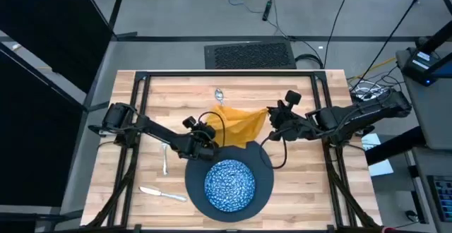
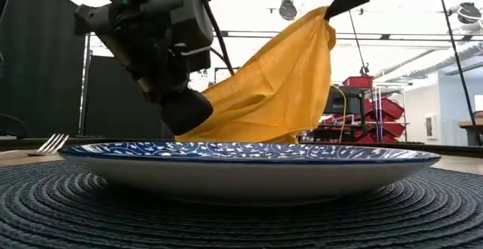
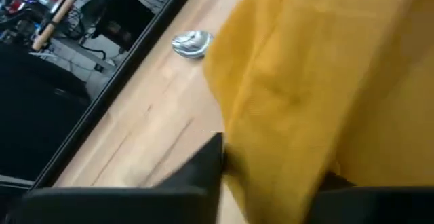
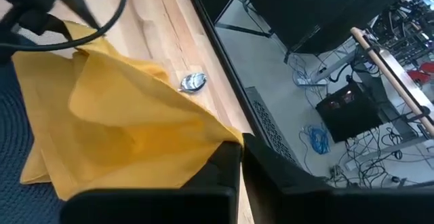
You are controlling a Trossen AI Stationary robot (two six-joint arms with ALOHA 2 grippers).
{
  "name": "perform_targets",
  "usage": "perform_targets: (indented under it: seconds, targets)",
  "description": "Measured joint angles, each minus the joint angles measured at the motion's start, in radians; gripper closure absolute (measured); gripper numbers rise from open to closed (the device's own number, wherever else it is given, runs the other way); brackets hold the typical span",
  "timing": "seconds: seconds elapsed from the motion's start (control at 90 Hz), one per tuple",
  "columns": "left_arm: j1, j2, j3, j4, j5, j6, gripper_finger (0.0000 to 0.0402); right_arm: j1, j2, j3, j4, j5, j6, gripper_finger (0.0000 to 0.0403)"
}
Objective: Set table place
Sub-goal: Fold the yellow table napkin
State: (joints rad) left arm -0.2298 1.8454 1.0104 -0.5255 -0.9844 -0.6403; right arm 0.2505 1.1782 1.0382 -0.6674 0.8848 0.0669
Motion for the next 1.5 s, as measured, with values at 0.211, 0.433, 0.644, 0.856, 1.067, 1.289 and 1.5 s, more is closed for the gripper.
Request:
perform_targets:
  seconds: [0.211,0.433,0.644,0.856,1.067,1.289,1.5]
  targets:
    - [-0.031,-0.068,0.09,-0.012,-0.095,0.133,0.0401,-0.022,-0.004,0.0,0.004,0.004,-0.034,0.0403]
    - [-0.046,-0.282,0.191,-0.008,-0.17,0.33,0.0401,-0.035,-0.071,0.069,-0.006,0.059,-0.118,0.0403]
    - [-0.045,-0.494,0.231,-0.003,-0.173,0.466,0.0401,-0.035,-0.114,0.24,0.014,0.058,-0.264,0.0403]
    - [-0.034,-0.622,0.282,0.112,-0.173,0.703,0.0401,-0.035,-0.085,0.426,0.071,0.052,-0.481,0.0403]
    - [0.023,-0.675,0.371,0.182,-0.144,0.855,0.0401,-0.059,-0.031,0.609,0.098,0.046,-0.602,0.0403]
    - [0.132,-0.673,0.398,0.161,-0.027,0.858,0.0401,-0.208,0.029,0.642,0.072,-0.126,-0.559,0.0403]
    - [0.199,-0.661,0.398,0.035,0.024,0.766,0.0401,-0.328,0.086,0.642,0.015,-0.184,-0.515,0.0403]
